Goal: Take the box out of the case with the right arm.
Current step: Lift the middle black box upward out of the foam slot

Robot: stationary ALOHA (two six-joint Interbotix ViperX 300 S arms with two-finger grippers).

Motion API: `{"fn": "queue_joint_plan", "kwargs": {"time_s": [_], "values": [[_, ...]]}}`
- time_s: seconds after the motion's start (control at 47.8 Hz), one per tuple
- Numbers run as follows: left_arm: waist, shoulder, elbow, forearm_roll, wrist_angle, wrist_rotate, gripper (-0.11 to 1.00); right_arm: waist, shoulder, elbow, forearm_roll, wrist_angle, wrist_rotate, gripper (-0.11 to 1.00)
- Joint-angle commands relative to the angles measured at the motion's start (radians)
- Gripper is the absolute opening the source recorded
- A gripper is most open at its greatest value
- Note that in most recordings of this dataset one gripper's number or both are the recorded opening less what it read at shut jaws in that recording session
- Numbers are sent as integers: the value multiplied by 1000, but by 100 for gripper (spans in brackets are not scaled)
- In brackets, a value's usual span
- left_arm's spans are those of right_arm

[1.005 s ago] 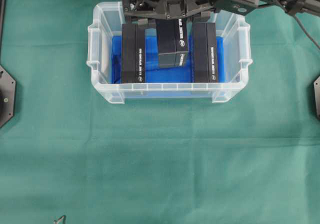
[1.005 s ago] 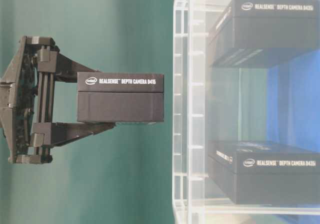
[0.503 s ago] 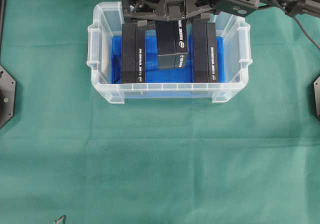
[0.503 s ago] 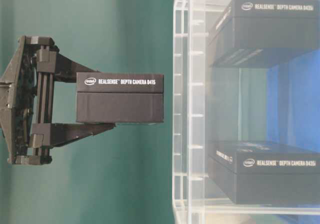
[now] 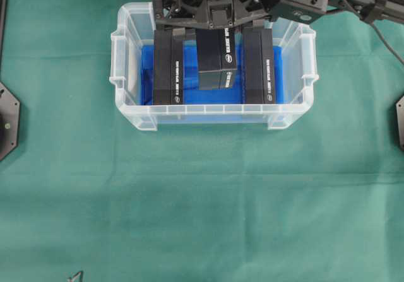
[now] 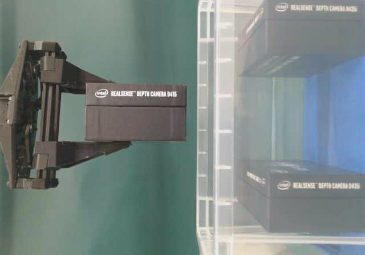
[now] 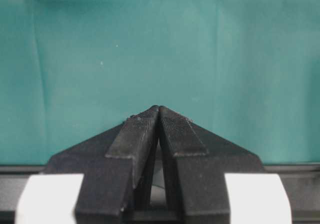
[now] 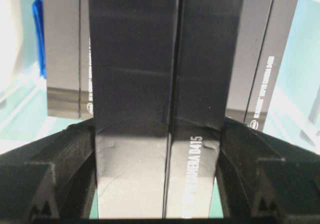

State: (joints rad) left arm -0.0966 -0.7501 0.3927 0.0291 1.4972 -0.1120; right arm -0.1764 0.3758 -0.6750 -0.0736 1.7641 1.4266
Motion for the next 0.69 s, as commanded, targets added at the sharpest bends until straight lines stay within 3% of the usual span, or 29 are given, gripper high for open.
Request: {"fn": "queue_joint_plan", "kwargs": {"time_s": [0.0, 0.67], "values": [[0, 3, -26, 2, 3, 0, 0, 5, -51, -31, -3, 3, 2, 65], [0, 2, -26, 2, 17, 0, 0, 9, -48, -31, -3, 3, 2, 65]]}}
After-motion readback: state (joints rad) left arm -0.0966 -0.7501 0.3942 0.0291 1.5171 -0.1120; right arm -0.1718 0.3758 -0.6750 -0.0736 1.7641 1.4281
